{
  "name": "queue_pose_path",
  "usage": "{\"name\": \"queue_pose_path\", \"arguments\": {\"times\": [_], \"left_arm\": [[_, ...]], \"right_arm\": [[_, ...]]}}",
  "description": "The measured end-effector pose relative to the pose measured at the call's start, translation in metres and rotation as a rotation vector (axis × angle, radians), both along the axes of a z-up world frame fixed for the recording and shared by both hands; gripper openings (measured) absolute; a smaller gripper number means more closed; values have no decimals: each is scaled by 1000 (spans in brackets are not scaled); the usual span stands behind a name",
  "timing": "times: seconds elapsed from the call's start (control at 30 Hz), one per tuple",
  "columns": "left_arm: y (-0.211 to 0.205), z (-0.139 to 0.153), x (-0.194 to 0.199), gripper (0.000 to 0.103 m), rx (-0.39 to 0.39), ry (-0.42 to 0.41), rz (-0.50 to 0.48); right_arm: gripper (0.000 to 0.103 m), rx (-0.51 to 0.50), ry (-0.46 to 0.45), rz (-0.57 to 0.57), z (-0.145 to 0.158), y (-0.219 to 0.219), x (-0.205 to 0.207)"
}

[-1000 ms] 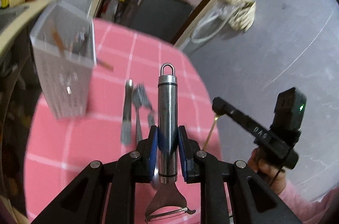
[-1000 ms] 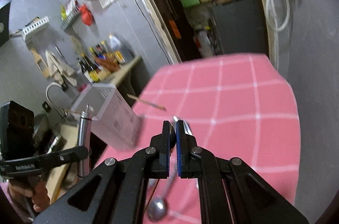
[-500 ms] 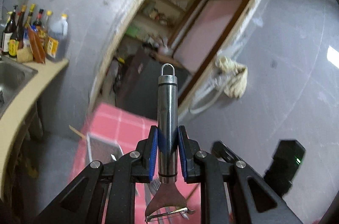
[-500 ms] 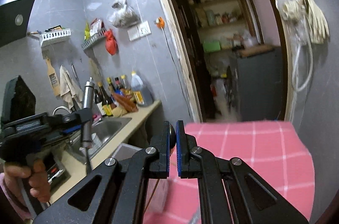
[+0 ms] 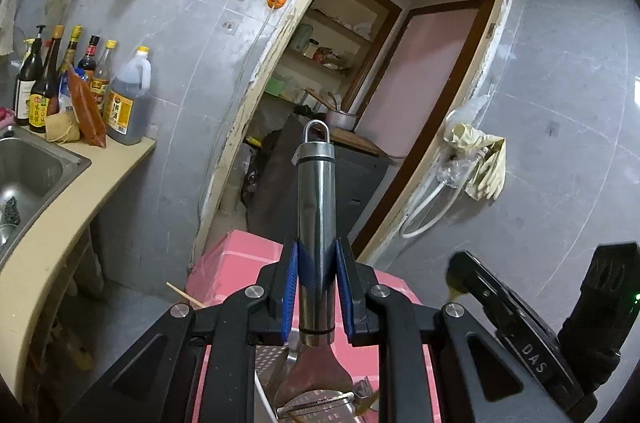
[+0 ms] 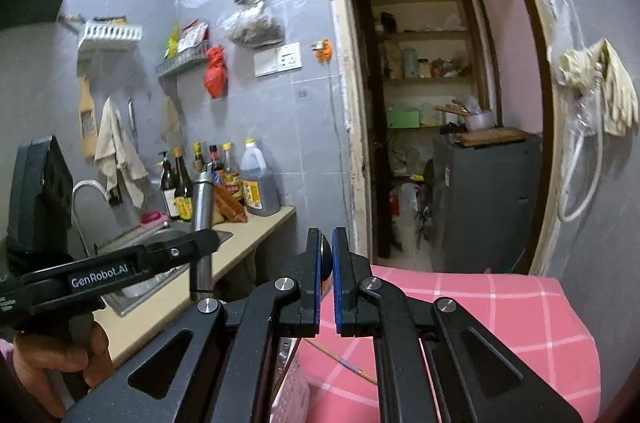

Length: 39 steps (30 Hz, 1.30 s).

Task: Organize utensils
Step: 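Lift and carry the peeler and gold spoon over the white holder, then lower the peeler into the holder and open both grippers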

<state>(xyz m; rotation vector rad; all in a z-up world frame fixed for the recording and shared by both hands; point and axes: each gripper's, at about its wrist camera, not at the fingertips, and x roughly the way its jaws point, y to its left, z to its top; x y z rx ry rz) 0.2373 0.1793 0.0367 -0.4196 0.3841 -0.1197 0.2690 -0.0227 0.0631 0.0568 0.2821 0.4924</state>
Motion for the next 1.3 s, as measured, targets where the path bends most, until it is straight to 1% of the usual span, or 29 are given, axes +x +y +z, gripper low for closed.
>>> {"name": "queue_pose_path", "arguments": {"times": [0.17,0.27,0.43,0.47,0.7,0.83,1.0,1.1,1.13,1.17,1.2,1.23,1.3], "left_arm": [[-3,-7,-2,18,9,-26,-22],[-4,-9,2,18,-5,-32,-34],[-8,-17,5,18,44,-32,-46],[-10,-20,4,18,65,-29,-47],[-14,-35,-3,18,114,8,-54],[-13,-40,-8,18,112,35,-60],[-10,-43,-14,18,96,58,-69],[-9,-41,-16,19,90,70,-75],[-9,-41,-17,21,93,75,-74],[-9,-40,-18,22,91,78,-76],[-9,-40,-20,25,88,78,-79],[-9,-39,-21,31,88,79,-78],[-10,-37,-24,39,91,76,-76]], "right_arm": [[5,-44,4,25,-10,15,-2],[5,-45,28,22,-17,14,-1],[5,-20,78,16,-29,6,1],[5,-13,87,18,-30,4,2],[5,18,140,39,-45,1,-1],[5,25,163,50,-53,-1,-7],[5,29,174,29,-57,-7,-13],[10,26,180,5,-58,-14,-17],[16,26,182,-4,-58,-16,-19],[20,29,184,-14,-58,-20,-20],[25,31,185,-22,-58,-23,-22],[27,34,185,-31,-58,-26,-23],[27,34,186,-49,-56,-33,-27]]}}
